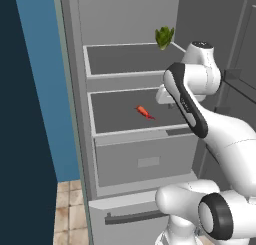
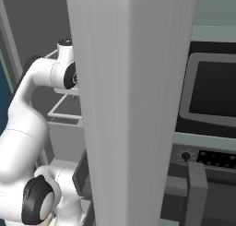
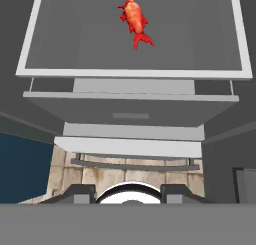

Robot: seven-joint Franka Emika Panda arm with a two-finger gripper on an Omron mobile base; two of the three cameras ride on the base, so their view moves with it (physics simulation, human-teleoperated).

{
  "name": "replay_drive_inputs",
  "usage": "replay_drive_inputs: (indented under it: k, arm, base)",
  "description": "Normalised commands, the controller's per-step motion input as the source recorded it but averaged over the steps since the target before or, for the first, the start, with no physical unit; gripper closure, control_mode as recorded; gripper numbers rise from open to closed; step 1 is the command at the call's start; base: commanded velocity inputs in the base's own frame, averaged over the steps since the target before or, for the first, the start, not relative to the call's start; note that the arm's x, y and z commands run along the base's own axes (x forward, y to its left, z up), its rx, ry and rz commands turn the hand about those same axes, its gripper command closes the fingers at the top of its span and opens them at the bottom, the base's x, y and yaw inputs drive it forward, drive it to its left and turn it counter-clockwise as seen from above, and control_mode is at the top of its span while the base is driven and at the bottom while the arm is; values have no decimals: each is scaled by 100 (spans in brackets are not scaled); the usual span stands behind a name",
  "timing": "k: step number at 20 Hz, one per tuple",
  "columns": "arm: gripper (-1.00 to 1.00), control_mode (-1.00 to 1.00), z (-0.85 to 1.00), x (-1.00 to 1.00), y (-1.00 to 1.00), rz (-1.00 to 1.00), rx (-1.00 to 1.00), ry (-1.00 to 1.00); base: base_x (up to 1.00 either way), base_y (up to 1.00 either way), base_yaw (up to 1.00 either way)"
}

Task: Take the fish out of the fridge, briefly rinse it in the sink, and place it on the tray next to the sink.

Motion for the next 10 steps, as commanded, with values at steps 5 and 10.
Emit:
replay_drive_inputs:
  k: [5,10]
  arm:
    - [-100,-100,0,-1,0,0,0,0]
    - [-100,-100,-19,1,0,0,-1,-3]
  base:
    - [0,0,0]
    - [0,0,0]
